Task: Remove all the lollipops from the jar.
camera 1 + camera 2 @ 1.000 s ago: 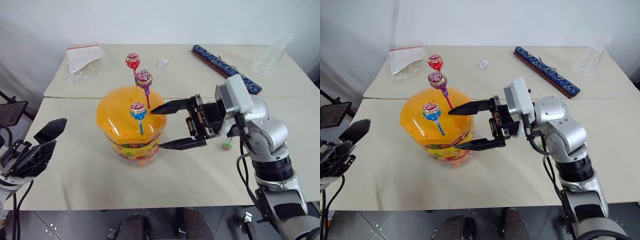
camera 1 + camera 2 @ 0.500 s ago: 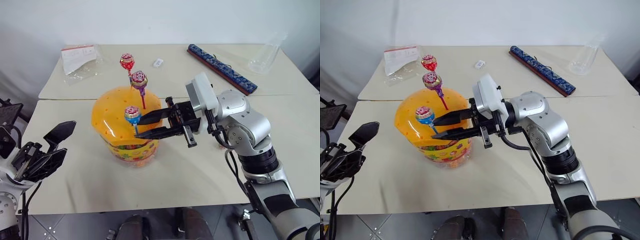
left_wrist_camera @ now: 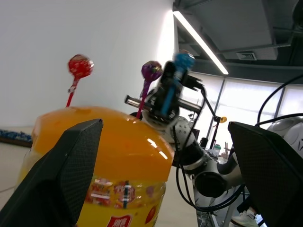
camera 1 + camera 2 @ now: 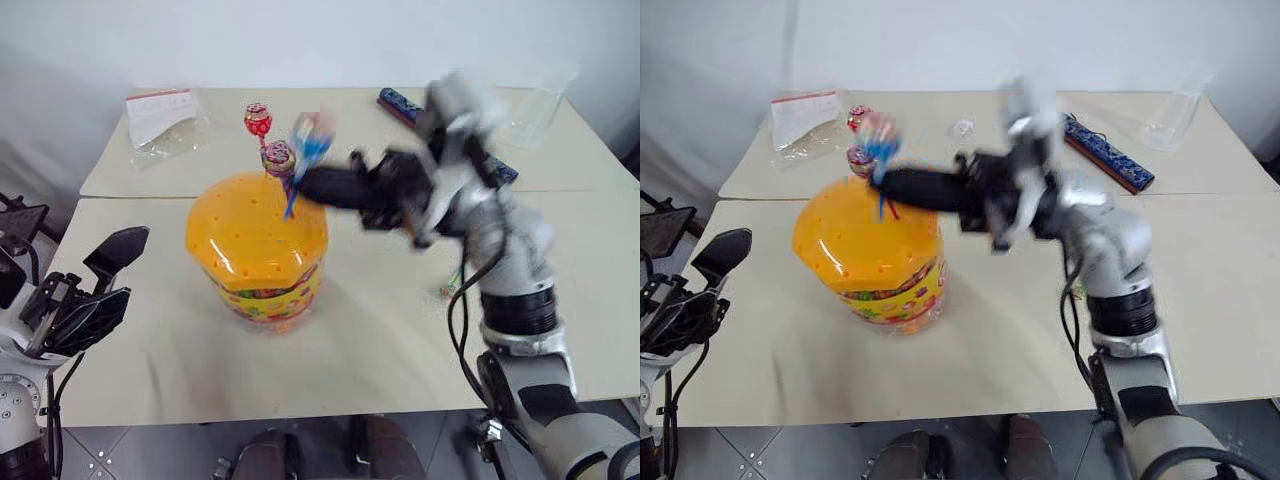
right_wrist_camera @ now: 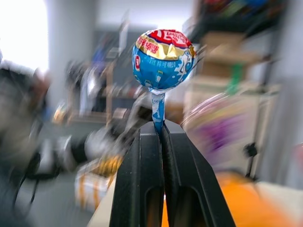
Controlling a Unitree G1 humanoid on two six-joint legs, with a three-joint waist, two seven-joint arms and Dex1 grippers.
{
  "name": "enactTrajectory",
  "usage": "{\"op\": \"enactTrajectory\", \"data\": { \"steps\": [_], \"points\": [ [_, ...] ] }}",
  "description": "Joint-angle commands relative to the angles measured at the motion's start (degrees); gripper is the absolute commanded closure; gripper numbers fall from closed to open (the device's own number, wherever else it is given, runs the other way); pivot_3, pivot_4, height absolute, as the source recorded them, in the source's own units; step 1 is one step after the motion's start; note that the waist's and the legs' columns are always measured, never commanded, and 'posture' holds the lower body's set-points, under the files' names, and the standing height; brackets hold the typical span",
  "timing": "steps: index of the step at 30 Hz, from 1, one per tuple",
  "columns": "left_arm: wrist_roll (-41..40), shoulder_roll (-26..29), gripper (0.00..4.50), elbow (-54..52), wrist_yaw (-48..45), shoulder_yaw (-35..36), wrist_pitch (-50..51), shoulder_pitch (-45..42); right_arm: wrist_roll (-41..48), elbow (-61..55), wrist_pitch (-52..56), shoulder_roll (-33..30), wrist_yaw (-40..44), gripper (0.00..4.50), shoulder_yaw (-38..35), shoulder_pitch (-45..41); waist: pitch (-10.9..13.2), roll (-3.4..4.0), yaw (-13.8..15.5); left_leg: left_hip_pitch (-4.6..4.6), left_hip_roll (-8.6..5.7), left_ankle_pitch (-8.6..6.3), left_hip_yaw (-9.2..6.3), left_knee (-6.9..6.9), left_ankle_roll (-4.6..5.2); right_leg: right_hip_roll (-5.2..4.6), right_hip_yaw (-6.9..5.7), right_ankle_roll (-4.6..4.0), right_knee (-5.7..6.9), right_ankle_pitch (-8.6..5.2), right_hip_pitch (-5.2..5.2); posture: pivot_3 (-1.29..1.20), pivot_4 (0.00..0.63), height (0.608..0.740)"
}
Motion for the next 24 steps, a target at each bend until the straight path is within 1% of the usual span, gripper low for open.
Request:
{"op": "enactTrajectory", "data": {
  "steps": [1,2,3,4,5,7,9,10,11,13,15,17,18,19,22,24],
  "points": [
    [-0.7,1.4,0.0,-3.8,-0.1,-0.3,0.0,-0.5,3.3,1.0,9.8,-14.0,2.7,4.47,-5.9,1.6,0.0,-0.01,0.3,0.0,0.0,-0.02,-0.04,0.0,0.02,-0.01,0.0,0.0,-0.01,0.0,0.01,0.0,0.15,0.74],
    [0.9,2.1,0.0,-5.0,-0.4,-1.1,-0.6,-1.1,-3.2,3.2,9.9,-24.2,6.9,4.47,-3.9,4.4,0.0,-0.01,0.5,-0.06,-0.03,-0.09,-0.18,0.01,0.1,-0.04,-0.08,-0.01,-0.04,0.0,0.06,0.0,0.15,0.74],
    [2.0,2.5,0.0,-5.8,-0.6,-1.7,-1.2,-1.5,-7.9,4.8,9.4,-31.1,9.7,4.47,-2.0,6.3,0.0,0.0,1.2,-0.12,-0.09,-0.11,-0.32,0.01,0.13,-0.06,-0.1,-0.01,-0.12,0.01,0.07,0.0,0.15,0.74],
    [2.5,3.0,0.0,-6.3,-0.7,-2.0,-1.3,-1.6,-12.0,6.0,6.3,-35.8,12.6,4.47,-0.2,8.9,0.0,0.0,1.5,-0.21,-0.18,-0.23,-0.41,0.03,0.23,-0.08,-0.09,-0.02,-0.44,0.01,0.06,0.0,0.15,0.74],
    [2.6,3.3,0.0,-6.7,-0.8,-2.1,-1.3,-1.4,-14.0,6.5,4.0,-38.2,14.4,4.47,0.8,10.4,0.0,0.01,1.4,-0.21,-0.22,-0.29,-0.4,0.01,0.28,-0.08,-0.07,-0.02,-0.47,0.01,0.1,0.0,0.15,0.74],
    [4.6,5.1,0.0,-7.4,-1.6,-3.1,-2.0,-2.2,-22.7,14.8,-0.5,-46.3,15.8,4.47,2.8,16.8,0.0,0.02,1.0,-0.19,-0.14,-0.49,-0.02,0.01,0.38,0.03,-0.17,0.01,-0.56,0.01,0.13,0.0,0.15,0.74],
    [6.3,6.0,0.0,-7.4,-1.4,-3.8,-3.0,-3.8,-29.4,22.7,-7.3,-49.5,15.3,4.47,3.3,21.5,0.0,0.0,0.6,-0.17,-0.08,-0.5,0.38,-0.05,0.42,0.15,-0.67,0.11,-0.74,0.04,0.11,0.0,0.15,0.74],
    [6.7,6.3,0.0,-7.2,-1.1,-3.9,-3.2,-4.4,-32.7,26.3,-12.4,-49.9,14.8,4.47,3.8,23.5,0.0,0.02,0.6,-0.16,-0.1,-0.5,0.48,-0.04,0.43,0.16,-1.0,0.12,-0.73,0.05,0.11,0.0,0.15,0.74],
    [7.2,6.5,0.0,-7.1,-0.9,-4.0,-3.7,-4.8,-35.4,29.1,-17.0,-49.8,14.5,4.47,4.2,24.9,0.0,0.02,0.5,-0.14,-0.12,-0.49,0.59,-0.04,0.45,0.13,-1.05,0.13,-0.75,0.05,0.1,0.0,0.15,0.74],
    [7.8,6.9,0.0,-6.8,-0.8,-4.1,-4.1,-5.2,-42.1,35.3,-22.5,-48.7,9.9,4.47,6.2,26.1,0.1,0.08,-0.1,-0.09,-0.1,-0.45,0.77,0.02,0.51,0.13,-1.04,0.18,-0.79,0.02,0.14,0.0,0.15,0.74],
    [7.6,6.9,0.0,-6.7,-0.4,-3.8,-3.9,-5.3,-47.7,40.8,-24.2,-47.4,4.7,4.47,8.4,25.6,0.1,0.1,-0.6,0.0,-0.02,-0.37,1.03,0.08,0.52,0.13,-0.95,0.18,-0.77,0.02,0.15,0.0,0.15,0.74],
    [7.5,7.0,0.0,-6.5,-0.1,-3.6,-3.5,-5.0,-49.7,44.2,-26.1,-45.8,3.5,4.47,8.6,25.2,0.1,0.12,-0.8,0.18,-0.01,-0.28,1.15,0.08,0.42,0.1,-0.81,0.16,-0.67,0.02,0.18,0.0,0.15,0.74],
    [7.3,7.1,0.0,-6.5,0.0,-3.4,-3.1,-4.6,-49.6,45.1,-27.5,-44.8,3.9,4.0,8.1,25.3,0.1,0.12,-0.9,0.21,0.0,-0.24,1.15,0.08,0.34,0.09,-0.74,0.14,-0.68,0.0,0.16,0.0,0.15,0.74],
    [7.2,7.3,0.0,-6.4,0.1,-3.3,-2.8,-4.4,-49.2,45.6,-28.2,-43.7,4.0,3.8,7.3,25.0,0.1,0.14,-1.0,0.24,0.02,-0.22,1.15,0.09,0.32,0.1,-0.69,0.11,-0.68,-0.01,0.14,0.0,0.15,0.74],
    [7.3,6.8,0.0,-6.1,1.8,-2.8,-3.4,-4.4,-46.9,44.5,-29.7,-41.6,5.6,2.79,4.3,24.3,0.1,0.14,-1.4,0.29,0.15,-0.23,1.14,0.09,0.24,0.15,-0.34,0.04,-0.46,0.0,0.15,0.0,0.15,0.74],
    [5.7,5.0,0.0,-6.0,5.2,-2.2,-3.8,-5.3,-40.4,38.8,-29.7,-38.5,7.5,2.12,-0.5,23.3,0.1,0.19,-1.4,0.27,0.2,-0.24,1.11,0.08,0.21,0.16,-0.27,0.03,-0.41,0.0,0.12,0.0,0.15,0.74]
  ]
}}
